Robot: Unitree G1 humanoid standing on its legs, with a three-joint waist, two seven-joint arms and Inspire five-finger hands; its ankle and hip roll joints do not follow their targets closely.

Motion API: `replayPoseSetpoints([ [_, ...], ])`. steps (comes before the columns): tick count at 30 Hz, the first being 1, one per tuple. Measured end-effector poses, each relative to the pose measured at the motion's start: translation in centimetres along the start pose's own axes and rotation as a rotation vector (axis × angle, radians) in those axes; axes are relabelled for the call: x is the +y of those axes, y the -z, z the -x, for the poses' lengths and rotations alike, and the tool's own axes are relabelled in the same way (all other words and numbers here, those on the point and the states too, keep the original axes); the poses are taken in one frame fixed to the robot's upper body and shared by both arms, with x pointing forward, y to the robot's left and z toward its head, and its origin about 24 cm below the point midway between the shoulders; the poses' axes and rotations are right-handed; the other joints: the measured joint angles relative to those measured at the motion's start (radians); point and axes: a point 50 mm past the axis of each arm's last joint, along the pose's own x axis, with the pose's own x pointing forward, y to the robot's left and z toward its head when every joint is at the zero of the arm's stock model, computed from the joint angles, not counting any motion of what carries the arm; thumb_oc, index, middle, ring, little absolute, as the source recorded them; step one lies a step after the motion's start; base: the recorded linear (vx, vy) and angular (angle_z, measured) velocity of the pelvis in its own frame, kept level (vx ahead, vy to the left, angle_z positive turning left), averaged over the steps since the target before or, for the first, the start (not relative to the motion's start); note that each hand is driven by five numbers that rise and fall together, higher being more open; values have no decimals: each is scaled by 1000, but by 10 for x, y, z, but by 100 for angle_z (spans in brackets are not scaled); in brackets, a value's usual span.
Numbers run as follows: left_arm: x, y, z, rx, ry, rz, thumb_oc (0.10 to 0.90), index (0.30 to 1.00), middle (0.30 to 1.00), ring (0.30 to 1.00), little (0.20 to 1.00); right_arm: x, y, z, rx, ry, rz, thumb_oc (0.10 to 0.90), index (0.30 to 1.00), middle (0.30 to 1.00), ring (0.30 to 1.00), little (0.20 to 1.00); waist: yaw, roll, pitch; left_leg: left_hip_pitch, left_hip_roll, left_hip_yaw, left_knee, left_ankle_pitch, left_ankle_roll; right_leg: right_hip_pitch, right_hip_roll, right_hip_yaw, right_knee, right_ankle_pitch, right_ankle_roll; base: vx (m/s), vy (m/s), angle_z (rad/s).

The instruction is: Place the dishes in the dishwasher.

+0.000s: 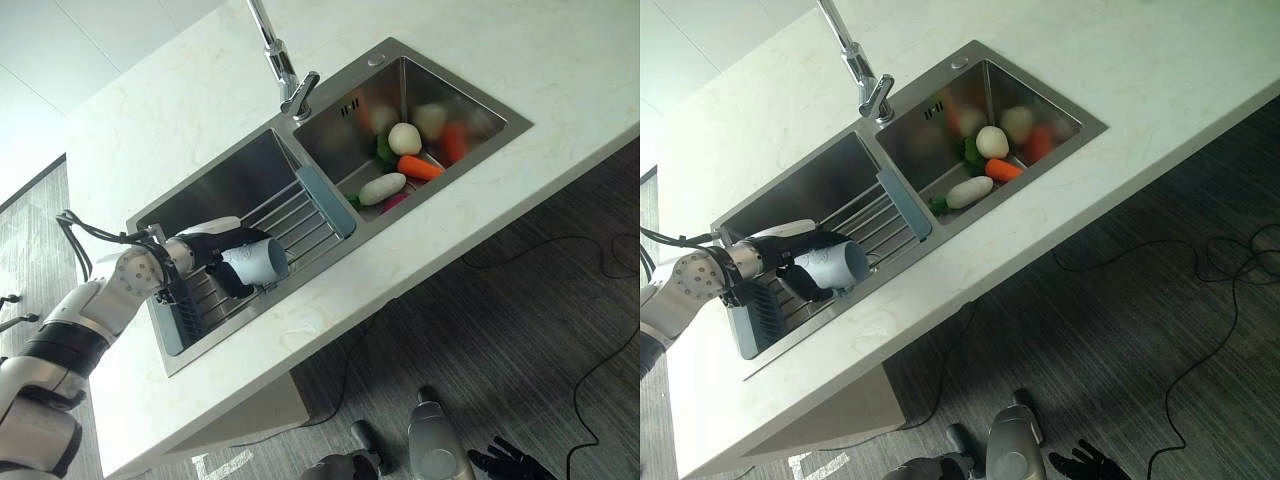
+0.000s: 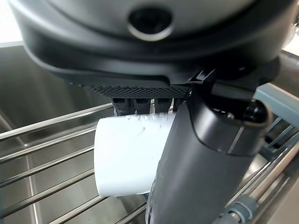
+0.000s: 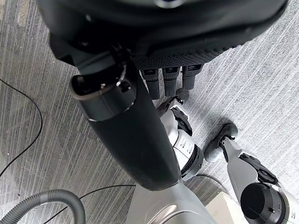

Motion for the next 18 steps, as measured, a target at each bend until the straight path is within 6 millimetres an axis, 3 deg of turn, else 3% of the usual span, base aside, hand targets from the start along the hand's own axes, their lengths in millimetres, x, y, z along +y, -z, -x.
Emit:
replayPoseSetpoints([
  [11,0,-5,0,-34,-12,-55,400,300,300,300,300,2,0,-1,0,0,-3,800,900,900,900,900,2,-16,0,9,2,-2,0,2,3,13,0,-5,-2,7,-2,-16,-2,1],
  [16,4,-10,0,-68,-96,-101,400,300,300,300,300,8,13,-2,33,2,-29,800,900,900,900,900,20,-59,-21,27,7,-16,1,6,5,46,-1,-28,-15,9,-6,-26,-27,10],
  [18,5,-10,0,-73,-139,-139,400,300,300,300,300,8,22,0,63,17,-41,800,900,900,900,900,33,-76,-58,29,8,-28,1,7,5,58,-4,-40,-24,9,-6,-33,-36,14],
])
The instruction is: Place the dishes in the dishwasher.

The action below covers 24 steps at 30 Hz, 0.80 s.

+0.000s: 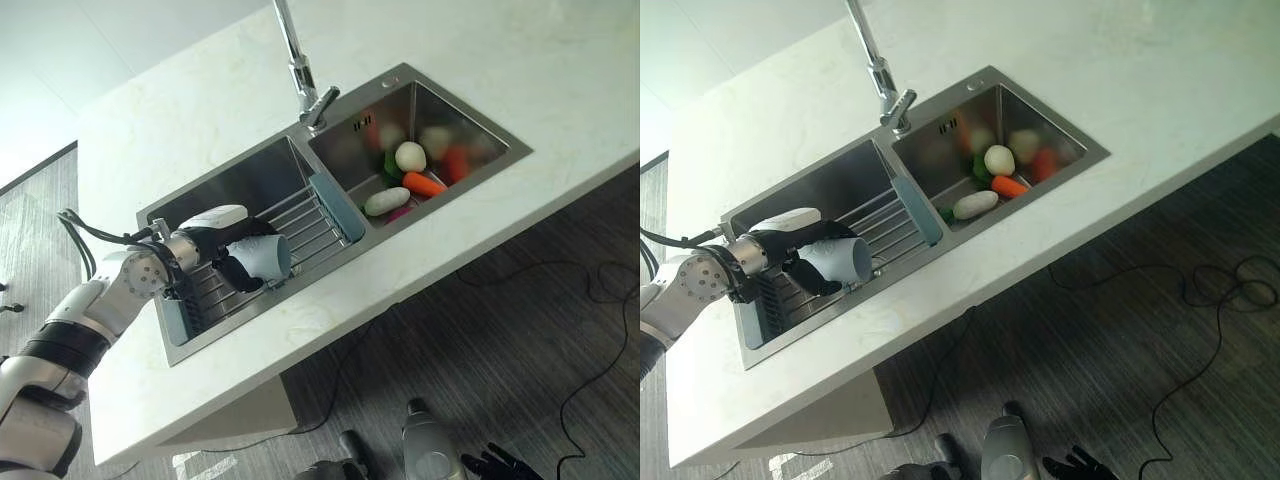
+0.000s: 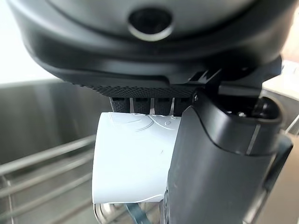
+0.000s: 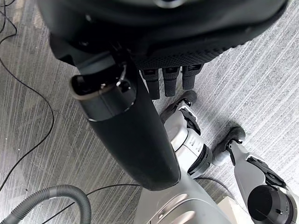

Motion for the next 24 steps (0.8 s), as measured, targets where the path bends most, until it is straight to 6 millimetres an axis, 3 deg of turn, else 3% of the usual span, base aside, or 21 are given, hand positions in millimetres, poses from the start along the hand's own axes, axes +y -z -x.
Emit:
replayPoseSetpoints([
  [4,7,4,5,-3,-93,-77,400,300,300,300,300,8,13,-1,38,-13,-7,800,900,900,900,900,38,-49,-86,3,7,-20,4,2,0,23,1,-24,-14,1,-3,-34,-64,17],
  [6,20,10,16,10,-167,-149,400,300,300,300,300,12,21,-1,58,-20,-19,800,900,900,900,900,49,-74,-106,2,14,-31,12,2,-1,33,4,-38,-29,4,-7,-23,-38,16],
  [9,42,22,35,51,-282,-220,400,300,300,300,300,9,39,4,128,9,-42,800,900,900,900,900,87,-85,-132,-1,15,-44,23,-7,-7,54,1,-49,-41,7,-5,9,-23,15],
  [14,80,7,65,-31,-633,-144,400,300,300,300,300,13,52,6,178,7,-48,800,900,900,900,900,145,-109,-175,-24,18,-80,56,-18,1,67,-2,-74,-50,6,-7,13,-48,17],
  [17,56,11,87,-14,-691,-58,400,300,300,300,300,14,50,5,186,-13,21,800,900,900,900,900,181,-108,-196,-37,18,-108,71,-22,1,73,-5,-100,-49,2,-13,-22,-131,25],
  [19,22,26,106,72,-687,20,400,300,300,300,300,8,45,5,188,-16,80,800,900,900,900,900,203,-97,-201,-36,22,-114,72,-23,-2,78,-4,-115,-49,-1,-16,-58,-124,19],
  [21,-17,50,126,242,-677,98,400,300,300,300,300,1,42,6,220,-6,178,800,900,900,900,900,253,-86,-202,-56,26,-154,78,-18,-18,79,-2,-152,-45,-12,-22,-121,-50,51],
  [22,-24,58,132,297,-670,99,400,300,300,300,300,-1,39,6,225,-2,205,800,900,900,900,900,275,-79,-199,-71,28,-171,77,-10,-22,81,-3,-174,-38,-14,-25,-197,20,65],
  [23,-29,62,137,335,-678,103,400,300,300,300,300,-1,38,6,229,-3,223,800,900,900,900,900,293,-75,-201,-85,15,-201,66,19,-33,84,4,-206,-26,-10,-28,-240,57,94],
  [24,-32,62,136,345,-747,134,400,300,300,300,300,-2,41,7,241,2,231,800,900,900,900,900,291,-76,-200,-88,2,-238,11,59,-100,84,-6,-237,-34,-16,-30,-200,70,166],
])
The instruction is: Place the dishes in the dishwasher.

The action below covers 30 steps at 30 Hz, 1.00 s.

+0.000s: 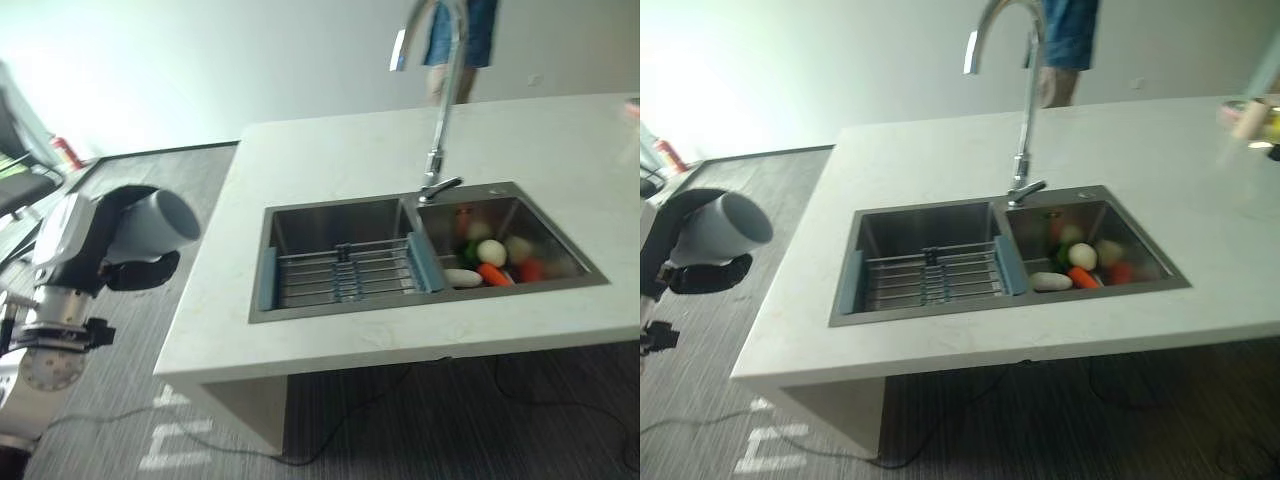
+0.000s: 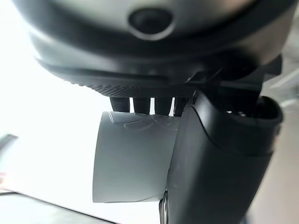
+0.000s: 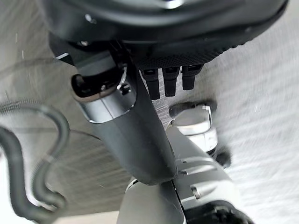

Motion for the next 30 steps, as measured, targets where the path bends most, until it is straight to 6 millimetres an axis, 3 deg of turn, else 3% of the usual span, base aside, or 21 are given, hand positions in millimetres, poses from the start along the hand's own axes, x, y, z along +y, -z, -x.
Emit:
replayPoseSetpoints([
  [1,-3,-2,-1,9,-74,43,400,300,300,300,300,-1,1,1,13,-2,18,800,900,900,900,900,-7,-9,9,-25,16,3,-28,8,-75,21,-22,-60,-48,13,-40,-266,120,245],
  [2,1,-3,-4,0,-125,38,400,300,300,300,300,-11,-9,2,-2,28,30,800,900,900,900,900,38,10,40,-92,117,183,32,-26,-34,11,-43,-168,-35,21,-66,-250,157,235],
  [3,2,-1,-3,9,-139,34,400,300,300,300,300,-19,-14,4,-3,58,32,800,900,900,900,900,48,20,58,-103,147,189,63,-31,-42,20,-53,-203,-31,12,-73,-140,172,175],
  [6,5,11,2,59,-204,4,400,300,300,300,300,-25,-30,4,-55,98,-23,800,900,900,900,900,60,-12,89,-51,171,190,134,-47,-54,49,-129,-264,-31,-1,-55,-140,202,102],
  [8,6,12,4,43,-228,-19,400,300,300,300,300,-25,-35,4,-79,93,-36,800,900,900,900,900,52,-32,94,25,165,216,146,-85,-31,68,-195,-304,-34,30,-37,-192,232,94],
  [9,6,11,6,26,-238,-12,400,300,300,300,300,-25,-35,4,-84,94,-36,800,900,900,900,900,40,-33,95,63,155,212,143,-108,-2,72,-227,-325,-27,38,-12,-252,287,122],
  [10,7,9,6,6,-248,-2,400,300,300,300,300,-28,-34,5,-89,99,-45,800,900,900,900,900,23,-10,92,104,151,226,119,-104,54,66,-243,-322,-2,23,18,-272,330,151],
  [11,10,5,2,-27,-267,-1,400,300,300,300,300,-27,-30,5,-92,98,-78,800,900,900,900,900,7,-15,98,109,114,230,62,-103,31,37,-255,-266,53,2,44,-239,333,163],
  [12,10,0,-2,-49,-291,27,400,300,300,300,300,-22,-27,4,-93,82,-121,800,900,900,900,900,11,-26,110,92,63,224,28,-71,85,5,-255,-206,80,-53,60,-161,327,171],
  [13,12,-2,-3,-65,-298,31,400,300,300,300,300,-22,-20,4,-74,75,-134,800,900,900,900,900,5,-35,105,61,48,191,-5,-71,93,1,-247,-223,77,-72,71,-113,335,176],
  [15,17,-2,-3,-64,-321,37,400,300,300,300,300,-22,-9,5,-41,77,-147,800,900,900,900,900,-2,-58,113,52,56,313,10,-57,92,31,-277,-249,25,14,98,-51,409,152],
  [17,19,2,-1,-37,-329,28,400,300,300,300,300,-20,-8,5,-35,78,-138,800,900,900,900,900,44,-64,114,57,26,293,57,-99,106,92,-288,-254,-28,64,134,-2,440,49],
  [21,27,-11,-6,-67,-363,67,400,300,300,300,300,-13,-10,2,-44,61,-137,800,900,900,900,900,61,-78,109,68,-1,279,130,-165,159,163,-325,-272,-58,172,129,8,352,19],
  [23,29,-17,-10,-85,-368,68,400,300,300,300,300,0,-17,-3,-80,16,-171,800,900,900,900,900,63,-85,105,68,-20,281,149,-190,192,158,-347,-280,-44,210,117,67,240,6],
  [25,26,-21,-16,-81,-363,76,400,300,300,300,300,22,-24,-9,-115,-60,-198,800,900,900,900,900,44,-72,110,66,-29,235,149,-207,215,145,-307,-259,7,114,147,90,145,37],
  [27,21,-25,-19,-90,-350,87,400,300,300,300,300,33,-30,-12,-137,-98,-190,800,900,900,900,900,12,-65,112,67,-47,179,145,-203,228,123,-218,-188,36,24,143,-1,54,87],
  [28,17,-30,-22,-107,-338,102,400,300,300,300,300,37,-31,-12,-144,-127,-178,800,900,900,900,900,-5,-54,114,63,-62,129,140,-191,243,98,-146,-122,43,-19,133,9,11,138],
  [30,1,-42,-29,-133,-317,165,400,300,300,300,300,45,-34,-12,-184,-181,-214,800,900,900,900,900,-39,-30,115,64,-101,2,83,-139,223,12,-5,68,59,-83,91,129,-55,189],
])
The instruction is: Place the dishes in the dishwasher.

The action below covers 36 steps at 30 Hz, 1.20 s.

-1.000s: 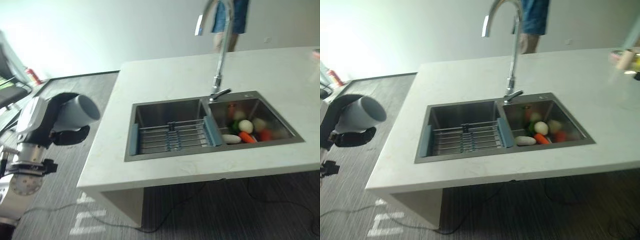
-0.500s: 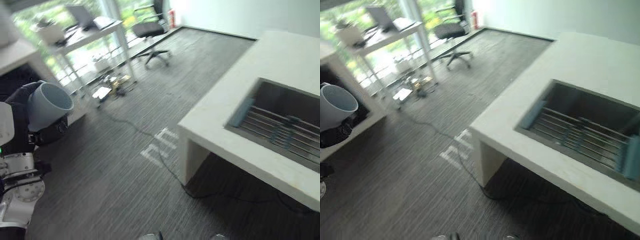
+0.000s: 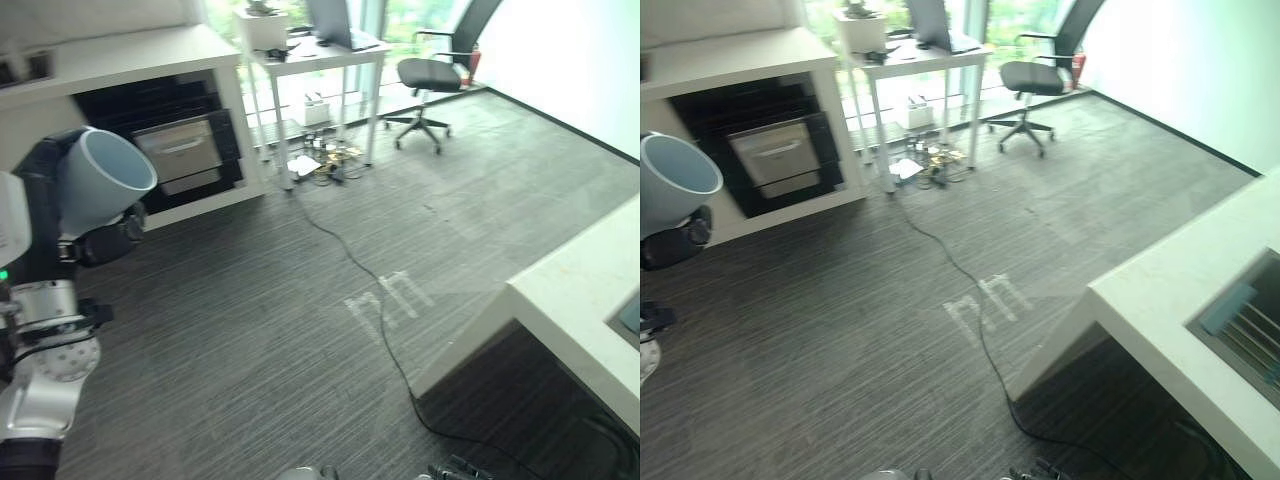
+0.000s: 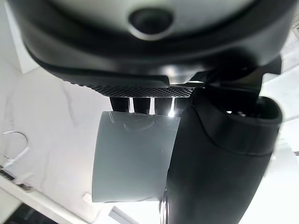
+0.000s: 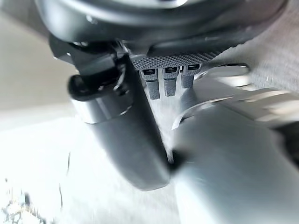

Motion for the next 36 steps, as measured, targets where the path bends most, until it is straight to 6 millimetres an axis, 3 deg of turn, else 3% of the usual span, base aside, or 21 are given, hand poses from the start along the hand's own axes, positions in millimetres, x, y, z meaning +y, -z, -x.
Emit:
replayPoseSetpoints([
  [2,-11,-4,1,-8,48,25,400,300,300,300,300,4,-5,-1,-17,-46,6,800,900,900,900,900,-15,-13,-5,12,-60,-75,-53,27,-37,-73,37,118,21,-4,-17,162,-137,188],
  [3,-20,-4,7,2,101,49,400,300,300,300,300,1,-2,1,-4,-51,-1,800,900,900,900,900,-22,-11,-8,19,-76,-81,-52,3,-51,-87,58,208,-18,31,-15,138,-238,215],
  [4,-22,-3,9,1,137,51,400,300,300,300,300,1,-1,1,-12,-58,-34,800,900,900,900,900,-34,-17,-9,40,-88,-64,-55,16,-9,-82,35,198,-37,51,-9,105,-269,195],
  [5,-22,-4,9,-2,142,50,400,300,300,300,300,0,-4,1,-15,-58,-28,800,900,900,900,900,-32,-18,-10,47,-92,-64,-55,21,0,-88,22,164,-16,52,-12,66,-248,129],
  [10,-28,-12,10,-37,177,47,400,300,300,300,300,1,-6,-2,20,-57,-6,800,900,900,900,900,-7,-19,-12,70,-76,-66,-57,21,-1,-80,53,85,-7,57,-45,45,-167,31],
  [12,-31,-13,11,-31,192,46,400,300,300,300,300,3,-7,-3,27,-64,14,800,900,900,900,900,-7,-24,-14,77,-76,-65,-52,15,-10,-72,56,70,-47,80,-77,10,-107,7],
  [13,-32,-14,12,-28,200,45,400,300,300,300,300,4,-7,-3,34,-71,28,800,900,900,900,900,-9,-31,-14,80,-79,-61,-34,6,-27,-56,48,61,-77,124,-105,-5,-132,5],
  [16,-32,-16,12,-30,205,44,400,300,300,300,300,4,-9,-4,53,-76,54,800,900,900,900,900,-5,-28,-16,77,-69,-62,8,3,-34,-27,52,46,-79,117,-103,-22,-114,4],
  [17,-31,-19,11,-41,202,49,400,300,300,300,300,3,-11,-4,55,-72,60,800,900,900,900,900,-5,-27,-16,74,-65,-62,13,-10,-58,-26,54,40,-90,112,-116,-33,-66,4],
  [20,-30,-27,12,-80,215,40,400,300,300,300,300,0,-9,-3,77,-50,67,800,900,900,900,900,8,-23,-18,64,-54,-64,17,-17,-70,-29,60,27,-87,114,-130,-48,-33,11],
  [21,-31,-28,12,-88,217,40,400,300,300,300,300,-1,-9,-3,77,-46,64,800,900,900,900,900,7,-21,-18,51,-49,-61,29,-26,-93,-28,55,13,-95,119,-140,-76,18,37],
  [22,-30,-29,11,-98,222,41,400,300,300,300,300,-2,-9,-3,74,-42,58,800,900,900,900,900,3,-23,-17,6,-21,-30,96,-72,-144,-27,46,-9,-107,128,-153,-98,82,76],
  [23,-30,-29,10,-103,232,38,400,300,300,300,300,-4,-9,-2,65,-33,42,800,900,900,900,900,-6,-17,-17,-25,94,31,137,-111,-185,-30,38,-54,-100,126,-157,-82,86,89],
  [25,-30,-30,9,-105,241,40,400,300,300,300,300,-7,-11,-1,52,-15,22,800,900,900,900,900,-24,-15,-17,-50,180,59,124,-118,-210,-45,14,-82,-70,102,-149,-39,67,76],
  [26,-31,-29,10,-100,254,43,400,300,300,300,300,-11,-14,0,44,0,18,800,900,900,900,900,-27,-10,-14,-43,201,56,92,-89,-219,-54,-7,-83,-43,87,-137,-12,92,57],
  [27,-33,-29,10,-98,276,44,400,300,300,300,300,-16,-16,2,41,15,15,800,900,900,900,900,-32,2,-12,-27,194,74,59,-27,-206,-57,-30,-76,-22,75,-110,1,105,37],
  [32,-30,-31,6,-117,272,30,400,300,300,300,300,-12,-10,1,38,12,-20,800,900,900,900,900,-39,7,-19,-17,130,103,47,-16,-140,-45,-76,-29,-73,130,-41,25,67,-2],
  [36,-30,-31,4,-109,273,24,400,300,300,300,300,-6,-6,-1,48,-2,-10,800,900,900,900,900,-42,-2,-25,12,130,117,43,-20,-134,-17,-73,-16,-95,146,-38,43,17,-11],
])
